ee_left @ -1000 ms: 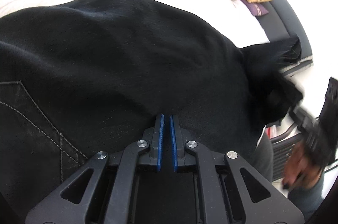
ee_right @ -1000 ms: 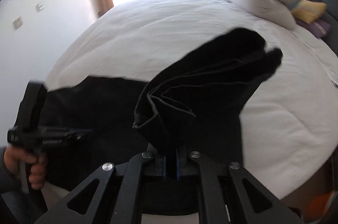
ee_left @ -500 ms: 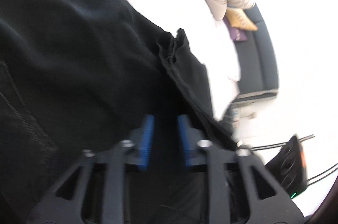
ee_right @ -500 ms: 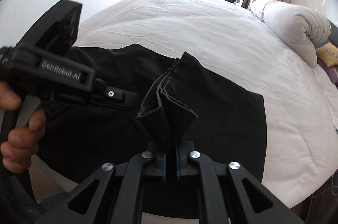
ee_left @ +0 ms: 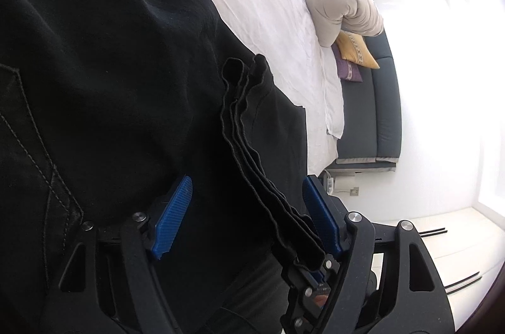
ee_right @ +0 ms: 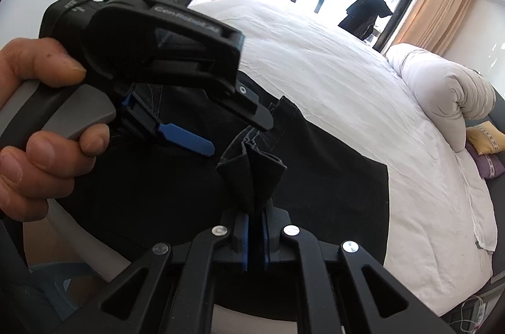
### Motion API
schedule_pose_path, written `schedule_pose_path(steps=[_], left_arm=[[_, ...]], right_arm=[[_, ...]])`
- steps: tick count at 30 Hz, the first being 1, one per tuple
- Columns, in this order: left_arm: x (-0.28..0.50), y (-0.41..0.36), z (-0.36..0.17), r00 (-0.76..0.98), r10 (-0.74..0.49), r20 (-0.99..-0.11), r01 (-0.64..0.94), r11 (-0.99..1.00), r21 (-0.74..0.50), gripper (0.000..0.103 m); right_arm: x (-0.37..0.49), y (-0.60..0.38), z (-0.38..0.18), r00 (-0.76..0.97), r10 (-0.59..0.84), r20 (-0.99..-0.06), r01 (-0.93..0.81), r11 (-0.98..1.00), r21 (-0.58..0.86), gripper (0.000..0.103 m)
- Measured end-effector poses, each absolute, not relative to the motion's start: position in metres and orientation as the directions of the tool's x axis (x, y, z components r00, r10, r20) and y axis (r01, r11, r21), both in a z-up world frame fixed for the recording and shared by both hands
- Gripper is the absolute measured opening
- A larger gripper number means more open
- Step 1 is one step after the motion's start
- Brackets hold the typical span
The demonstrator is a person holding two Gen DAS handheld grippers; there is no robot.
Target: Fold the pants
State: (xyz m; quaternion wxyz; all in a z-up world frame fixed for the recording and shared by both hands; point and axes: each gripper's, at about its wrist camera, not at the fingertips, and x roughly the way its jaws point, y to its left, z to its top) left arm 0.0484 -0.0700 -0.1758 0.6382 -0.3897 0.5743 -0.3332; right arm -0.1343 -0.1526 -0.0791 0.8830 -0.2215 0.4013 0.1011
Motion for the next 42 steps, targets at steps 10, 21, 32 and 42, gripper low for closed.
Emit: schedule_pose_path(steps=[10,21,32,42], left_arm=[[0.032,-0.065,-0.181,0.093,-0.84,-0.535,-0.028,0.535,-0.844,0.024],[0.02,-0.044,-0.172,0.143,-0.774,-0.617,0.036,0.627,-0.778,0.007],[0.02,-0.045,-0.181,0.152,-0.718,-0.679,0.039,0.691,-0.722,0.007],[0.024,-0.037,-0.187,0.151,-0.712,-0.686,0.013,0.695,-0.718,0.007]], right_arm=[[-0.164,-0.115,-0.078,0.669,0.054,-0.741,-0.452,0.821,-0.348,0.007],[-0.158,-0.106,-0.081,0.649,0.081,-0.757,-0.513,0.781,-0.356,0.007],[-0.139,-0.106,-0.087,0.62,0.103,-0.778,-0.565,0.747,-0.351,0.007],[-0.122,-0.102,-0.096,0.604,0.102,-0.79,-0.582,0.734,-0.35,0.007]])
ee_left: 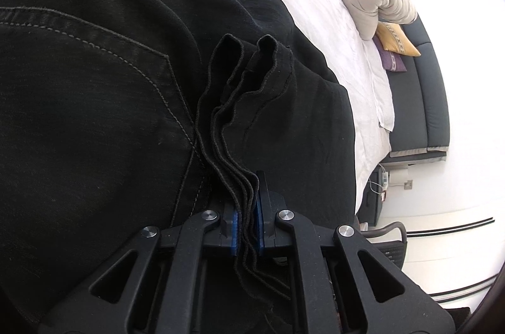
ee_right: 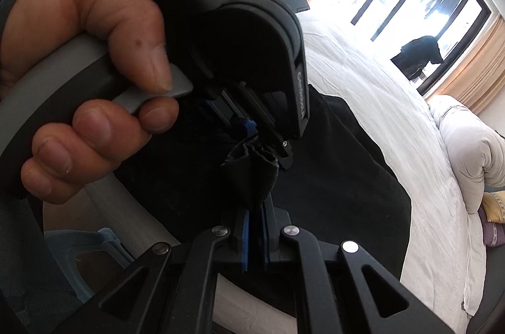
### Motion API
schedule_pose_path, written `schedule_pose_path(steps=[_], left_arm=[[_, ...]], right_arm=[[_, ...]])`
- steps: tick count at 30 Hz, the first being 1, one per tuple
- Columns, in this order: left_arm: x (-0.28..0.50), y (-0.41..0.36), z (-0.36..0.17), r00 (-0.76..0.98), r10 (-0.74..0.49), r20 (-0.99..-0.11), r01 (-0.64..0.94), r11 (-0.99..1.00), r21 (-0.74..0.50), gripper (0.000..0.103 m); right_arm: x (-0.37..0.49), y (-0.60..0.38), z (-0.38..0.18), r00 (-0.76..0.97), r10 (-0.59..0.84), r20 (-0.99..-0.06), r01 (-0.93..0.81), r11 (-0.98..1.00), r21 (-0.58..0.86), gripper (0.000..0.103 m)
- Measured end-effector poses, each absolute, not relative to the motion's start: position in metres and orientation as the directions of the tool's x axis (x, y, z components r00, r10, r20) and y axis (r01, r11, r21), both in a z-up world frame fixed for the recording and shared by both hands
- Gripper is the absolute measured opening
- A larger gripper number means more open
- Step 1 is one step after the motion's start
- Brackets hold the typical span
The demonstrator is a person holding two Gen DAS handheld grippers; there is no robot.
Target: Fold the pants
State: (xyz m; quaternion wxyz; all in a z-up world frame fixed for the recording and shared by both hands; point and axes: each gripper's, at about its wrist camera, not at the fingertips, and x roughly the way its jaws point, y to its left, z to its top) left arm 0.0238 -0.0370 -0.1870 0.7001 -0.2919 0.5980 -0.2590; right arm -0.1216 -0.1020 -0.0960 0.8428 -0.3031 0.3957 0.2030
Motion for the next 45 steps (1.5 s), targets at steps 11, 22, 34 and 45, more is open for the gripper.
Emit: schedule_pose_path(steps=[11,22,34,45], left_arm=[[0.012,-0.02,-0.164,0.155,-0.642,-0.751,0.028,0.762,-0.647,0.009],[0.02,-0.045,-0.122,0.201,-0.63,-0.75,0.139,0.777,-0.615,0.009],[0.011,-0.11,-0.164,0.092,-0.626,-0.774,0.235,0.769,-0.594,0.009],[0.006,-0.112,-0.17,0.11,-0.641,-0.76,0.24,0.759,-0.605,0.009]], right_arm=[[-0.093,-0.104,-0.114,0.559,0.113,-0.821,-0.574,0.767,-0.285,0.009],[-0.082,-0.132,-0.108,0.455,0.255,-0.853,-0.589,0.805,-0.073,0.053],[0.056,-0.384,-0.091,0.358,0.787,-0.502,-0.257,0.6,0.757,0.06],[0.113,-0.38,-0.19,0.207,0.891,-0.404,-0.118,0.433,0.894,0.056]])
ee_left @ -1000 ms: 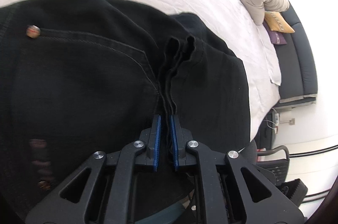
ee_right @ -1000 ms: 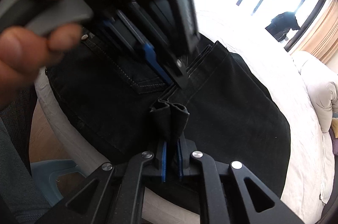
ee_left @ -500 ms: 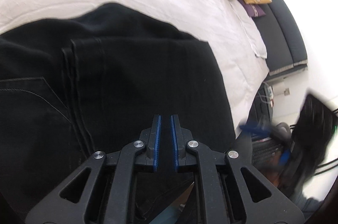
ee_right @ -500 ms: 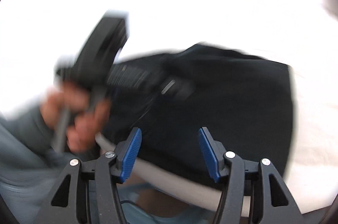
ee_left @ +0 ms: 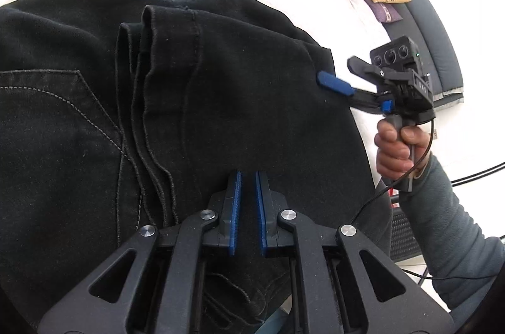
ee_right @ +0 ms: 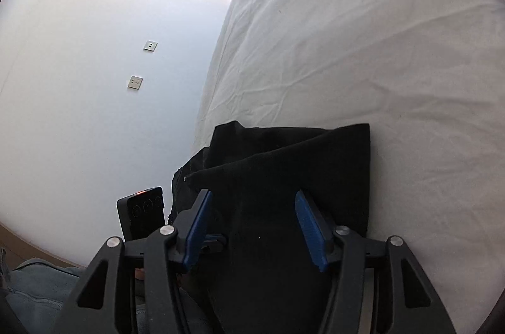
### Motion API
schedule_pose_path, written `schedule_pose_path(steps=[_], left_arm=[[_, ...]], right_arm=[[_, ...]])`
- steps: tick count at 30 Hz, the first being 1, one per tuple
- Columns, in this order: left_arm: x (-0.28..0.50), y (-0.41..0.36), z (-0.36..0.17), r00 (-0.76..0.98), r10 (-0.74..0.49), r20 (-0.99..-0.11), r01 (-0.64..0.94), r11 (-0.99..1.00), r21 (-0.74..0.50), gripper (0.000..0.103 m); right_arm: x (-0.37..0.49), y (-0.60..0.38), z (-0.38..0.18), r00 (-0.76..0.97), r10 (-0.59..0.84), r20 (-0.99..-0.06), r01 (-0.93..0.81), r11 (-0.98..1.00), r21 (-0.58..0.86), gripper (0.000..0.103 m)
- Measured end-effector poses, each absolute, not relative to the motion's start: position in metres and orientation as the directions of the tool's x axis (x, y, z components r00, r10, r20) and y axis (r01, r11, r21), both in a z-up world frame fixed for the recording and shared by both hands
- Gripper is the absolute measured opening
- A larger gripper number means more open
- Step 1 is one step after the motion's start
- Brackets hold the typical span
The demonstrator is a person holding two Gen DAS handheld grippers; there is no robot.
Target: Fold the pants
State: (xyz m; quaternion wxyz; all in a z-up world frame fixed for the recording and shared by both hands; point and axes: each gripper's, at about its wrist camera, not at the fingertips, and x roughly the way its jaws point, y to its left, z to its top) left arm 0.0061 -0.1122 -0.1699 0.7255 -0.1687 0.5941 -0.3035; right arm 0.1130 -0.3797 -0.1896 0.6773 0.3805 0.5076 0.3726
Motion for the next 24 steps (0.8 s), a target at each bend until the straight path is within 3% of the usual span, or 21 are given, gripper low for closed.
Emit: schedule_pose_path(steps=[4,19,24], left_arm=[[0.012,-0.097,-0.171,0.108,-0.657,-0.746,0.234,0.746,-0.623,0.009],[0.002,-0.06,-0.178,0.141,-0.682,-0.718,0.212,0.729,-0.651,0.009],[-0.022,-0.026,-0.149,0.231,-0.653,-0.722,0.196,0.757,-0.623,0.009]], right_arm=[[0.09,-0.381,-0.192,0.182,0.912,-0.368,-0.119,0.392,0.912,0.056],[-0.024,-0.365,-0.184,-0.015,0.893,-0.449,-0.077,0.447,0.891,0.056],[-0.06,-0.339,-0.174,-0.1,0.858,-0.504,-0.115,0.493,0.862,0.059]])
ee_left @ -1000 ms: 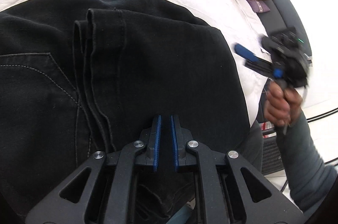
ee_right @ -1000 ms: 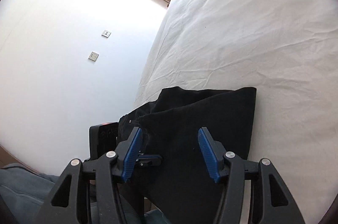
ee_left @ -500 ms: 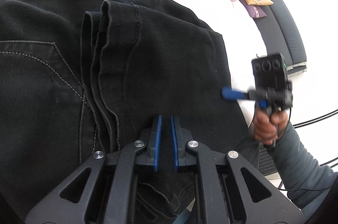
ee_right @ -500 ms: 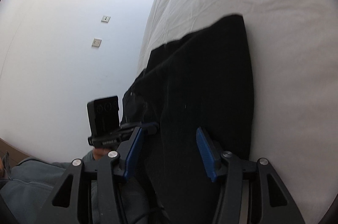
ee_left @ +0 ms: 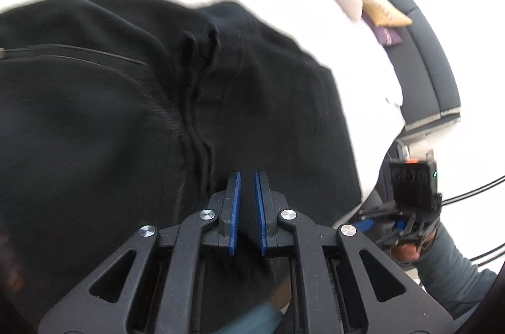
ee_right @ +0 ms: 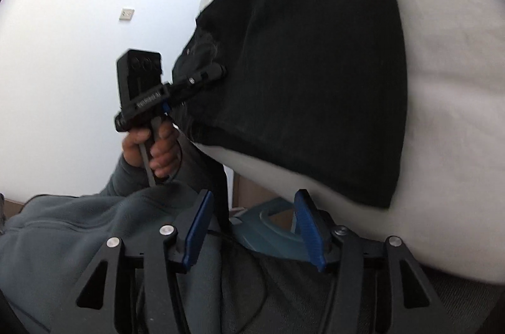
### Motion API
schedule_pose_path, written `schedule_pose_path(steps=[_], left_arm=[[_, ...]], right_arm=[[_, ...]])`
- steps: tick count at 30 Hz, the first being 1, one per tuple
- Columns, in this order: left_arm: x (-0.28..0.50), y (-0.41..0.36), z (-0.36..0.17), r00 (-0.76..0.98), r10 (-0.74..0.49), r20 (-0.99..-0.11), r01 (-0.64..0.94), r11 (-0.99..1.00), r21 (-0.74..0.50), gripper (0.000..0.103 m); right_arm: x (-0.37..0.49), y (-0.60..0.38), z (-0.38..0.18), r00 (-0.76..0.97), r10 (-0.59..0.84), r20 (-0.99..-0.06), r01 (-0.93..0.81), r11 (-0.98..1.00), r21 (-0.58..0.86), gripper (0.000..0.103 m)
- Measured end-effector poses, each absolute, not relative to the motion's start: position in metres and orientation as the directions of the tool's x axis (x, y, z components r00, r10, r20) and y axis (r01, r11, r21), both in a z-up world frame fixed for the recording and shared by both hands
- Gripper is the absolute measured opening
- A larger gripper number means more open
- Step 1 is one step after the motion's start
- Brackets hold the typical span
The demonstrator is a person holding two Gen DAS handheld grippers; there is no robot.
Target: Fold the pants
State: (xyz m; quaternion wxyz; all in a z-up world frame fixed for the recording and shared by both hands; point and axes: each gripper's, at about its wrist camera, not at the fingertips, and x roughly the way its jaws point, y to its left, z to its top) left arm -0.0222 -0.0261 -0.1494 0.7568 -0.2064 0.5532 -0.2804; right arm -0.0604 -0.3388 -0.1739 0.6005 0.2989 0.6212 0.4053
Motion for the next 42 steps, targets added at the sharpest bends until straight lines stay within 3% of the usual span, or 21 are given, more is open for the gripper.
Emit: schedule_pose_path(steps=[6,8,9,10,12,13,19,27,35,38,40,42], left_arm=[[-0.089,0.075,-0.108,0.436,-0.583,-0.686,0.062,0.78,-0.623,0.009],[-0.117,0.116,-0.103,0.528,-0.519,-0.672,-0.033,0.779,-0.627,0.018],[-0.129,0.132,-0.102,0.561,-0.494,-0.664,-0.07,0.771,-0.632,0.031],[-0.144,0.153,-0.102,0.603,-0.455,-0.655,-0.128,0.756,-0.642,0.059],[-0.166,0.186,-0.107,0.68,-0.387,-0.622,-0.229,0.694,-0.682,0.086],[-0.174,0.2,-0.113,0.703,-0.365,-0.61,-0.273,0.653,-0.706,0.088],[-0.167,0.227,-0.158,0.668,-0.412,-0.62,-0.375,0.533,-0.758,0.088],[-0.142,0.214,-0.18,0.629,-0.47,-0.62,-0.371,0.519,-0.77,0.088],[-0.142,0.231,-0.197,0.67,-0.496,-0.553,-0.4,0.387,-0.831,0.084],[-0.134,0.232,-0.202,0.664,-0.496,-0.559,-0.422,0.368,-0.829,0.066],[-0.133,0.235,-0.213,0.653,-0.496,-0.573,-0.463,0.338,-0.819,0.031],[-0.136,0.24,-0.224,0.659,-0.511,-0.552,-0.478,0.282,-0.832,0.025]], right_arm=[[-0.028,-0.314,-0.124,0.055,0.931,-0.361,-0.221,0.364,0.905,0.059],[-0.004,-0.298,-0.114,0.082,0.943,-0.322,-0.245,0.333,0.911,0.059],[0.008,-0.289,-0.111,0.089,0.947,-0.309,-0.253,0.322,0.912,0.059],[0.019,-0.278,-0.109,0.089,0.951,-0.295,-0.257,0.308,0.916,0.059],[0.036,-0.256,-0.11,0.073,0.958,-0.277,-0.266,0.286,0.92,0.059],[0.042,-0.246,-0.113,0.064,0.959,-0.275,-0.263,0.282,0.923,0.059],[0.05,-0.203,-0.136,0.016,0.964,-0.264,-0.221,0.261,0.94,0.059],[0.049,-0.221,-0.149,0.04,0.965,-0.259,-0.165,0.262,0.951,0.059],[0.059,-0.232,-0.157,0.045,0.969,-0.243,-0.138,0.247,0.959,0.059],[0.06,-0.228,-0.166,0.04,0.969,-0.244,-0.129,0.247,0.96,0.059],[0.06,-0.232,-0.168,0.039,0.97,-0.241,-0.124,0.244,0.962,0.059],[0.06,-0.239,-0.171,0.039,0.969,-0.242,-0.118,0.245,0.962,0.059]])
